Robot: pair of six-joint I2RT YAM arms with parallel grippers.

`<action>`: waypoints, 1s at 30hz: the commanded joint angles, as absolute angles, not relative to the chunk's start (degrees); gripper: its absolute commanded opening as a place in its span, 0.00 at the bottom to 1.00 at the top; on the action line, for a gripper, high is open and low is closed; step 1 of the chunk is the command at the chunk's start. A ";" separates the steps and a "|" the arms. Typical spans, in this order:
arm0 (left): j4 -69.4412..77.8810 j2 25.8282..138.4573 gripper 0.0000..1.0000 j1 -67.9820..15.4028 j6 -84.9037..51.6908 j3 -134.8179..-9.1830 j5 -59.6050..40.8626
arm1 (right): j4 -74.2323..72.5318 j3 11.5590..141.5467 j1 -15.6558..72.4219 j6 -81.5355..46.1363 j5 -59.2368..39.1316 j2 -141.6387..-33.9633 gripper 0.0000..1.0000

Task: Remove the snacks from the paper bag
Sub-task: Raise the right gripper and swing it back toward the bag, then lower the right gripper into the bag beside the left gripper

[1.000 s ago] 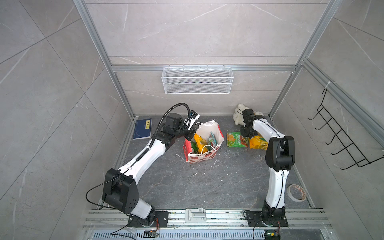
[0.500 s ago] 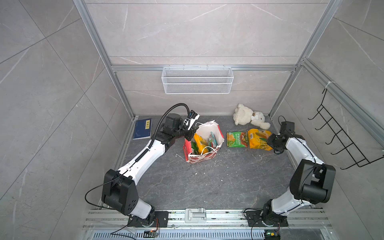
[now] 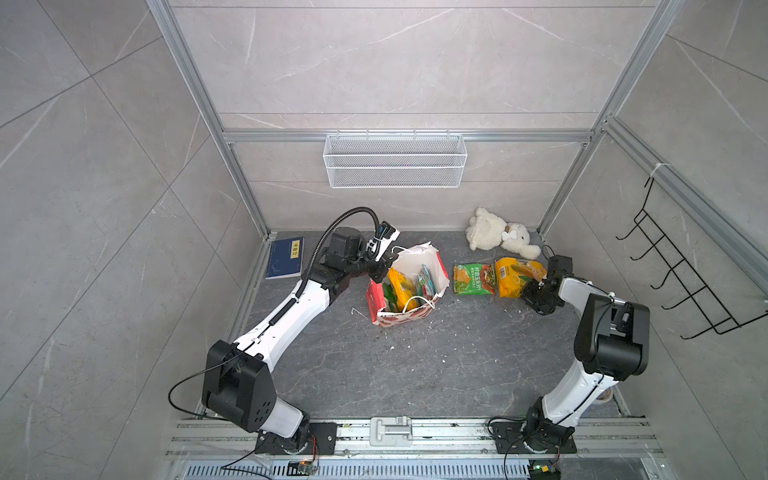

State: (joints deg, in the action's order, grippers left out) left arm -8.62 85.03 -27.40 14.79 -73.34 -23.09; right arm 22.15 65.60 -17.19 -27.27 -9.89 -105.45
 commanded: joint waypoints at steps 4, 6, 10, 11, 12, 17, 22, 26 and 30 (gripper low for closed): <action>-6.50 81.69 0.00 -28.00 16.76 -75.62 -25.92 | 22.42 70.40 -16.46 -27.41 -9.34 -106.85 0.25; -6.88 82.37 0.00 -28.04 16.74 -76.33 -25.93 | 23.63 69.97 -15.49 -27.97 -9.91 -104.67 0.26; -7.69 83.33 0.00 -28.03 17.22 -77.75 -26.12 | 25.79 67.33 -12.56 -29.55 -13.25 -95.60 0.28; -7.76 83.28 0.00 -28.04 17.60 -77.87 -26.91 | 26.74 66.98 -11.38 -29.93 -13.83 -92.37 0.28; -7.89 83.17 0.00 -28.01 18.11 -78.10 -27.71 | 27.48 67.20 -9.75 -29.98 -14.27 -89.17 0.28; -11.02 81.90 0.00 -28.29 21.77 -78.72 -32.64 | 29.55 73.85 7.36 -22.20 -14.35 -76.82 0.28; -13.25 79.63 0.00 -29.16 23.16 -76.81 -33.09 | 27.03 76.24 22.81 -19.94 -18.05 -71.78 0.28; -13.81 77.76 0.00 -30.81 23.38 -74.26 -30.91 | 25.69 74.67 33.60 -17.40 -18.15 -70.89 0.26; -13.97 76.58 0.00 -32.36 21.49 -72.99 -30.07 | 25.68 71.28 40.23 -15.75 -15.01 -71.50 0.22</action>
